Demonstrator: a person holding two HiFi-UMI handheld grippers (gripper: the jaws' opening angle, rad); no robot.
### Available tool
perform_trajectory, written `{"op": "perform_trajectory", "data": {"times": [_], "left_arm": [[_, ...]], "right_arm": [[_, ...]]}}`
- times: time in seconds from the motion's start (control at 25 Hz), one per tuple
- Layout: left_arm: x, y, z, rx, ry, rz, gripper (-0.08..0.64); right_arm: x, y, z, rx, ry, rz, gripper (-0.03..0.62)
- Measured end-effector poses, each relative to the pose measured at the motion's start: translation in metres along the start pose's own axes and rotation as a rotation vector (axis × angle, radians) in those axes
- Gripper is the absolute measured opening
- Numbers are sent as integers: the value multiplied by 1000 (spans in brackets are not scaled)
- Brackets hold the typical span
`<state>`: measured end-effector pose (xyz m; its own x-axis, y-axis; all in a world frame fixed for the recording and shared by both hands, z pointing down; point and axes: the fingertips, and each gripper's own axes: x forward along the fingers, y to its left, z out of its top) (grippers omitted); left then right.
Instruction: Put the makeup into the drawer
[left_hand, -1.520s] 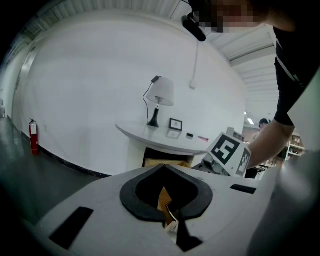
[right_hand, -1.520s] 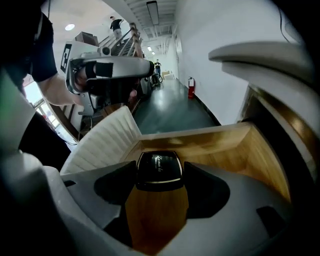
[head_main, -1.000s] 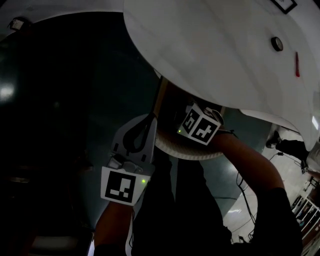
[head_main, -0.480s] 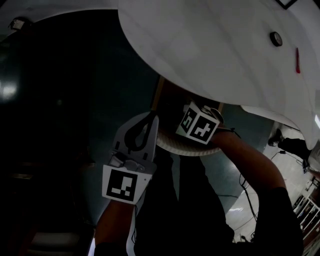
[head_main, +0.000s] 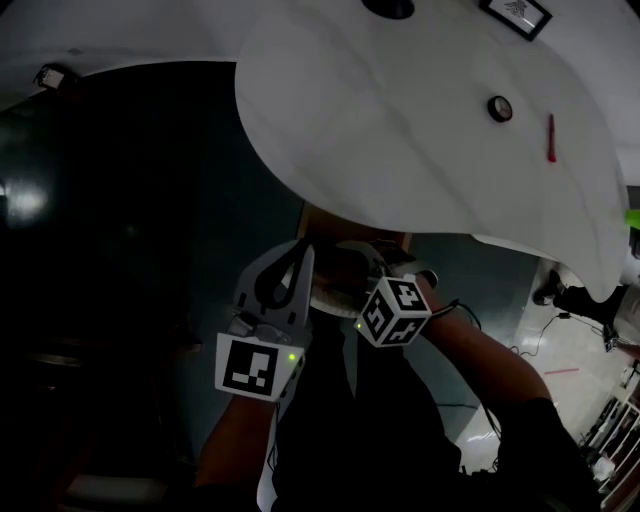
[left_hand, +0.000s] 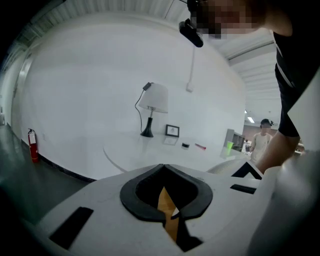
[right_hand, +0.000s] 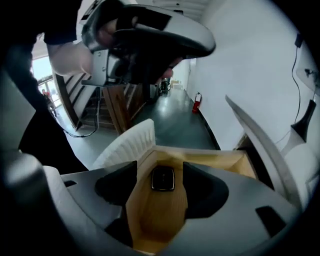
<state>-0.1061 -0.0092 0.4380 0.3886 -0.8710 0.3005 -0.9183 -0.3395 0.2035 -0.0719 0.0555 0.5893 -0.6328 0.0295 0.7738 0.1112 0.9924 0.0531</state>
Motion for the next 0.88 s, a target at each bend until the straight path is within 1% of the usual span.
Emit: {"op": "perform_trajectory", "data": {"times": [0.12,0.2,0.28,0.44,0.64,0.68,0.76,0.8,0.88], "left_arm": [[4,-12,23,26,0,-22,11],[8,-22,37,40,1,-39,11],[11,-32,50,40,3,-58,11],[18,-50,69,34,30,-77,11],[29,-76,91,14,61,-110,11],[32,-80,97,15,63,-119,11],[42,-91,109,19,62,-143,11],[47,-97,115,22,62,-157,11],[58,-109,126,31,62,-185,11]], "right_arm": [[-25,11,18,-35,-79,15,276],[-48,11,30,-13,-140,25,276],[-73,1,39,36,-189,24,275],[-125,-39,48,136,-252,-36,273],[-185,-87,45,239,-314,-137,264],[-196,-95,43,253,-323,-163,250],[-218,-113,37,285,-348,-213,170],[-229,-121,34,306,-364,-233,142],[-248,-137,25,346,-394,-271,112]]}}
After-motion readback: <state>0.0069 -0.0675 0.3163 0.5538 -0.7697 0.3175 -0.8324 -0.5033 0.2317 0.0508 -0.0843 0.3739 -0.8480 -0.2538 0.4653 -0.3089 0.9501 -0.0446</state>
